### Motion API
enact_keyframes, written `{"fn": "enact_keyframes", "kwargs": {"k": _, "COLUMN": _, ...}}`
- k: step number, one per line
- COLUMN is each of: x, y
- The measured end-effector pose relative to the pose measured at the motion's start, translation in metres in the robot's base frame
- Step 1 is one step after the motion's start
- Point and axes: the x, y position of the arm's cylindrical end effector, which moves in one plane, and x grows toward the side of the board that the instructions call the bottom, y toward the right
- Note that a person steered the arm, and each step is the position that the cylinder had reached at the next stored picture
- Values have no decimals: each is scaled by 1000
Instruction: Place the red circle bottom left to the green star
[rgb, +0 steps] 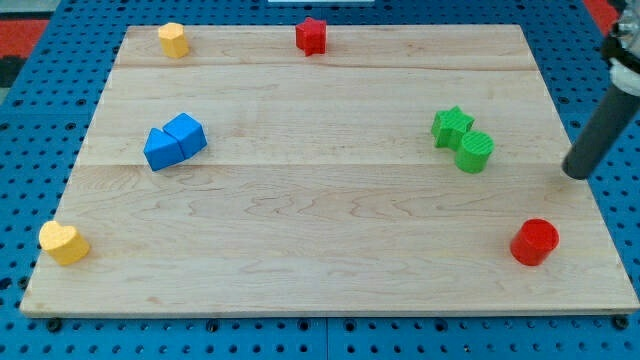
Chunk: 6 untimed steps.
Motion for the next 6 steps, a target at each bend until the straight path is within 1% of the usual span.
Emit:
{"fn": "enact_keyframes", "kwargs": {"k": 1, "x": 53, "y": 9}}
{"fn": "enact_keyframes", "kwargs": {"k": 2, "x": 83, "y": -27}}
{"fn": "enact_keyframes", "kwargs": {"k": 5, "x": 91, "y": -259}}
{"fn": "enact_keyframes", "kwargs": {"k": 6, "x": 92, "y": -273}}
